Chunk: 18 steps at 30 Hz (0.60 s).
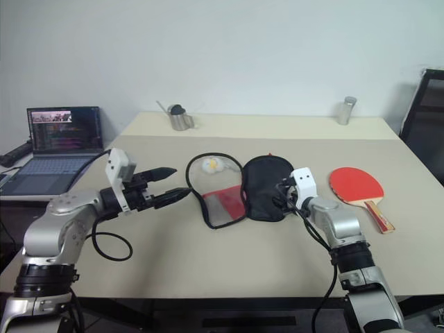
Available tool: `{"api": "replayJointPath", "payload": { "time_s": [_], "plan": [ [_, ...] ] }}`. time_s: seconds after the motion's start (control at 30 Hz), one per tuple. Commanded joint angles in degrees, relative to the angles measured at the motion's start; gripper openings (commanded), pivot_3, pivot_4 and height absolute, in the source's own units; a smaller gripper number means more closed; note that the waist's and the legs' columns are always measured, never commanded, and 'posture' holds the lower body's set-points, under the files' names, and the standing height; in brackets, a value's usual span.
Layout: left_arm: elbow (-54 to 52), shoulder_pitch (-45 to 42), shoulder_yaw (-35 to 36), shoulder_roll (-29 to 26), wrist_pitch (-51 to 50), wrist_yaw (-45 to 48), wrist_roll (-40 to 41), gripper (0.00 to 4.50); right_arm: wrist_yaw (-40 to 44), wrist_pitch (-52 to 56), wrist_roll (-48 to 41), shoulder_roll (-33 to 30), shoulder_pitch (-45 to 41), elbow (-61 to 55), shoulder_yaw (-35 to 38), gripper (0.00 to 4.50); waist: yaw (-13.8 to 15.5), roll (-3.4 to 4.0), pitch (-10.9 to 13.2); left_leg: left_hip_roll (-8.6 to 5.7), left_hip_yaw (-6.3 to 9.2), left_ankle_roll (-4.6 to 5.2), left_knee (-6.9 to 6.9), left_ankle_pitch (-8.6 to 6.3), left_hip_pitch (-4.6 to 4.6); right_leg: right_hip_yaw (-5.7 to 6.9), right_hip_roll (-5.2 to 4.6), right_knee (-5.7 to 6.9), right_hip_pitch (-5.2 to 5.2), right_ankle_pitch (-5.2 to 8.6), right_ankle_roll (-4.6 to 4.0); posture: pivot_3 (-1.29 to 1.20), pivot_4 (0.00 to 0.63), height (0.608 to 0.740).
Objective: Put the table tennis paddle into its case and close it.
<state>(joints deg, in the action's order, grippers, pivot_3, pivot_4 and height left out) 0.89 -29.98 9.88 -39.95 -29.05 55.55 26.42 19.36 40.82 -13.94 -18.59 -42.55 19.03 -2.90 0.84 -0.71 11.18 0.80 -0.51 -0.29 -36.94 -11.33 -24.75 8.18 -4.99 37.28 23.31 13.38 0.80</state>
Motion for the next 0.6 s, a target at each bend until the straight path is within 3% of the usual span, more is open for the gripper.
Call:
{"api": "replayJointPath", "payload": {
  "time_s": [0.03,0.23,0.3,0.6],
  "plan": [
    [-1.57,-0.33,-0.29,-0.13,1.66,-0.25,-0.24,4.49,-1.63,-3.51,1.12,1.80,-2.57,2.86,2.10,4.50,-0.28,0.00,0.00,0.01,0.00,0.00,0.00,0.00,0.00,0.00,0.01,0.02,0.00,0.00,0.00,0.00,0.150,0.740],
    [-1.28,-0.31,-0.98,-0.29,2.53,-0.07,-0.61,4.49,0.50,-1.40,0.09,3.82,-3.84,4.85,3.24,4.50,-0.57,0.01,0.00,0.02,0.01,0.00,0.00,0.00,0.00,-0.03,0.02,0.04,0.01,0.00,-0.01,0.00,0.150,0.740],
    [-1.09,-0.33,-1.07,-0.28,2.77,-0.04,-0.79,4.50,0.62,-1.49,0.62,4.08,-3.84,5.08,2.93,4.12,-0.61,0.01,0.00,0.01,0.02,0.00,0.00,0.00,0.01,-0.05,0.02,0.06,0.02,0.00,-0.01,0.00,0.150,0.740],
    [-1.22,0.18,-1.57,-0.26,3.63,0.08,-1.14,4.50,0.67,-0.92,1.36,5.16,-4.13,3.93,2.88,1.12,-0.79,0.01,0.01,0.02,0.04,0.00,0.01,0.00,0.01,-0.26,0.02,0.09,0.08,0.00,-0.01,0.00,0.150,0.740]
  ]
}}
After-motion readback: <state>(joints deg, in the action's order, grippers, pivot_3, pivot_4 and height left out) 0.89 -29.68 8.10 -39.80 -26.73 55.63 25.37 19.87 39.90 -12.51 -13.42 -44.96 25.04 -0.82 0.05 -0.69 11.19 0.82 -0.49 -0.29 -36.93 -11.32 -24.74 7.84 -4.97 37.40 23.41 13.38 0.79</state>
